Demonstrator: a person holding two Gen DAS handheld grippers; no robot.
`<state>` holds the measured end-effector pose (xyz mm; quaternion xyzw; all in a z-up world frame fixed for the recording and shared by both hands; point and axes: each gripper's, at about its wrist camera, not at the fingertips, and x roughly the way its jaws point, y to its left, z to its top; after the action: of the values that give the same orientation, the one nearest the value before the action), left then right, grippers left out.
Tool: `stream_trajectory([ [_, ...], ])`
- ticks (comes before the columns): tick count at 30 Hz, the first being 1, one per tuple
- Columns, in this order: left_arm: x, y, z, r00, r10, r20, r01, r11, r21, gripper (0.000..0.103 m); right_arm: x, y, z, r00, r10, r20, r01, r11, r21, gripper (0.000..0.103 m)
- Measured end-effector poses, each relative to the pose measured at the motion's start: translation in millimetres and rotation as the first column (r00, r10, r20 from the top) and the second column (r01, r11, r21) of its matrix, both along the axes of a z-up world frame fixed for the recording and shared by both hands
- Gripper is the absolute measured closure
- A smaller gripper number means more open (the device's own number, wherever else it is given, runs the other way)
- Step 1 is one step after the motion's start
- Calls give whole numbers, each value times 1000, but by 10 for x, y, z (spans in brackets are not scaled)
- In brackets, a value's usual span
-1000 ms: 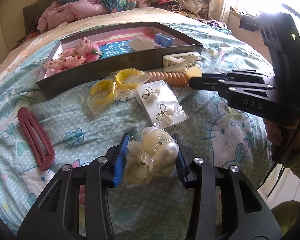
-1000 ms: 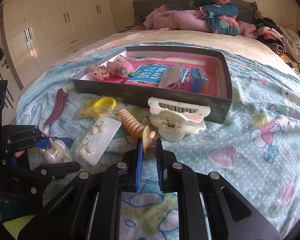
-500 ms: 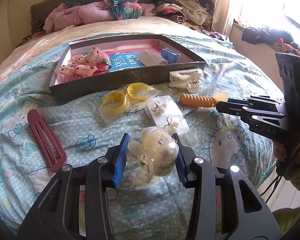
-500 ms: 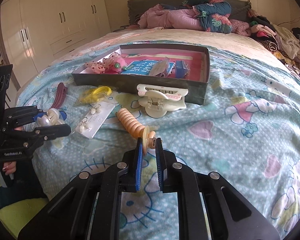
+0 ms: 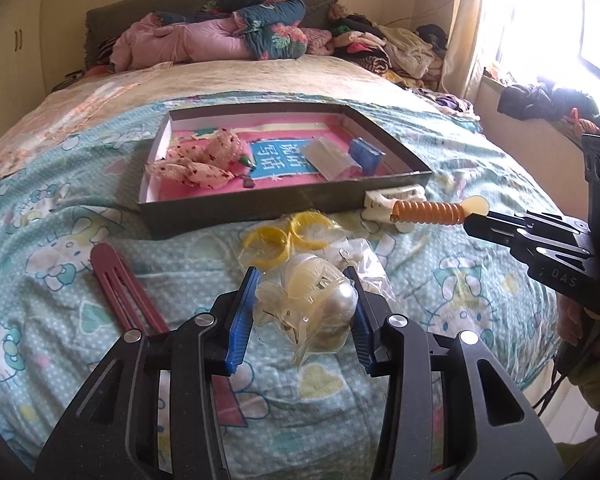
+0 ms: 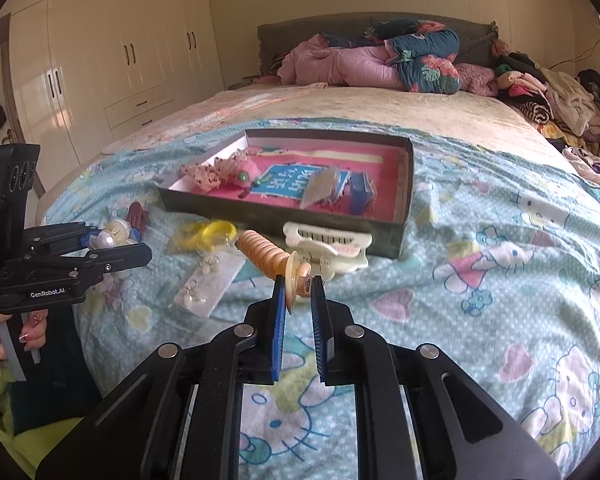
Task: Organize jewelry
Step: 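Carry the pearl clip with the left tool while the right tool carries the beaded stick into the box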
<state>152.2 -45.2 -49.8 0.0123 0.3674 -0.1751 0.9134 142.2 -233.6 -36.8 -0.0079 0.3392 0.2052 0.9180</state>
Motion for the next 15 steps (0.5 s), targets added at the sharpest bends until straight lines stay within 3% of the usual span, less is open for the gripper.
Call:
stream_trajectory([
  [15,268,262,125,996,85,17,-84,996,-39,69,336,267,140,999,37,40,-37,999,-6,91],
])
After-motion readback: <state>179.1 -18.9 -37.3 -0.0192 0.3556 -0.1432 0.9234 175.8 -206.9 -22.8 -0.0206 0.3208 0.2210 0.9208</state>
